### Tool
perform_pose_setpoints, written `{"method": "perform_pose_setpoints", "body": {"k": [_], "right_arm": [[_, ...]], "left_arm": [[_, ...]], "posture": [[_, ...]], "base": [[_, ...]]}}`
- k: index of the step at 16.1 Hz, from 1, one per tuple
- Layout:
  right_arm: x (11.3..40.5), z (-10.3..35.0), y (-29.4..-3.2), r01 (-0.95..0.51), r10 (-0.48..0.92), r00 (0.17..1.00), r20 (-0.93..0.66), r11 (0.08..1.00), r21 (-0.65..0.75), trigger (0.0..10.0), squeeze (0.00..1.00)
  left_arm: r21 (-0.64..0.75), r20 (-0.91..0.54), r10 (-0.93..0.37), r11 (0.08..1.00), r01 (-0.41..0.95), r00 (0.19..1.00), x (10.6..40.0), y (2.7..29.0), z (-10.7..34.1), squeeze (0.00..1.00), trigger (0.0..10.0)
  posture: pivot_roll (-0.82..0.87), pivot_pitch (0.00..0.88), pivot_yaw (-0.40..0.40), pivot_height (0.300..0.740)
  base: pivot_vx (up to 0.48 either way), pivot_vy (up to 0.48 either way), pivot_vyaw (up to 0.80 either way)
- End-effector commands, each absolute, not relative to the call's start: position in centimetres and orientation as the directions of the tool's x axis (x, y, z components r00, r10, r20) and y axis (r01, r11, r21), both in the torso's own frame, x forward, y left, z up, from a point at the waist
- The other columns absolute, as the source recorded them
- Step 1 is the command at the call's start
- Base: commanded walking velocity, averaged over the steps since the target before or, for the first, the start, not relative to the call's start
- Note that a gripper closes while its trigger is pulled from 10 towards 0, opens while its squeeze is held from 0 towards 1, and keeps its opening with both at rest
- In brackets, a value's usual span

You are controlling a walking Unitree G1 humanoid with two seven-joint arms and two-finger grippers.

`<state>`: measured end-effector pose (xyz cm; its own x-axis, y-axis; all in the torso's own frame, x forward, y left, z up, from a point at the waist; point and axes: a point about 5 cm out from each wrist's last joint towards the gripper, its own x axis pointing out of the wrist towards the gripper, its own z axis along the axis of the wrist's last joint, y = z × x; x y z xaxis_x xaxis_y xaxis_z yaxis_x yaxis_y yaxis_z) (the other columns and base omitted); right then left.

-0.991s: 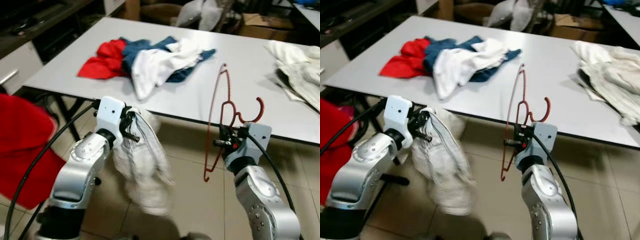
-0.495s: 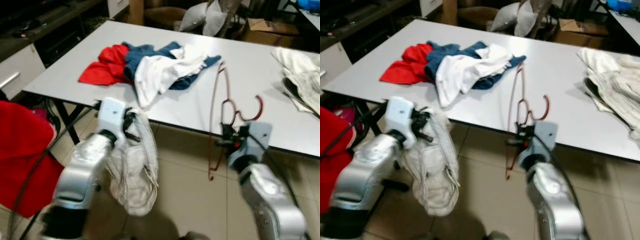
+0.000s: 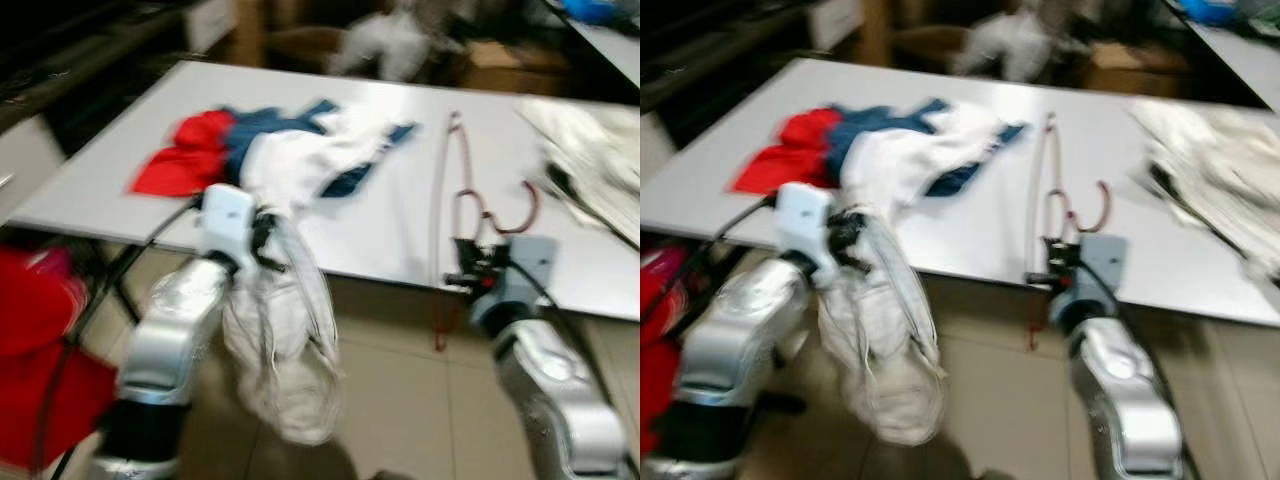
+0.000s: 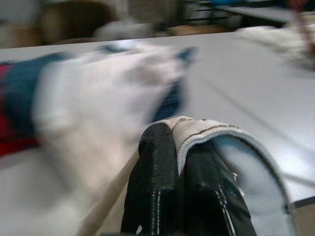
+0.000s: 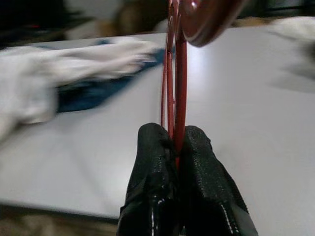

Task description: Hang hanger

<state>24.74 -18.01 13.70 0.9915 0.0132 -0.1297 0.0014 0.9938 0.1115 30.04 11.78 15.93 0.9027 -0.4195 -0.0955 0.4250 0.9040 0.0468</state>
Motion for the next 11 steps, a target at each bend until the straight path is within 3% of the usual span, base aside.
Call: {"method": "perform_pose_setpoints", "body": {"k": [1, 11], "right_arm": [[24.9, 14.7, -17.6, -0.029, 0.040, 0.995, -0.087, 0.992, 0.121, 10.0, 0.00], [25.4, 18.2, -19.9, -0.229, 0.230, 0.973, -0.015, 0.973, 0.016, 10.0, 0.00]], "left_arm": [[0.080, -0.005, -0.410, 0.909, 0.409, 0.912, 30.5, 12.4, 18.0, 0.00, 10.0], [0.103, 0.168, -0.455, 0.891, 0.443, 0.875, 34.4, 10.8, 23.4, 0.00, 10.0]], "posture": [[-0.04, 0.022, -0.024, 0.740], [-0.04, 0.000, -0.032, 0.740]], "base": [[0.330, 0.000, 0.00], [0.330, 0.000, 0.00]]}}
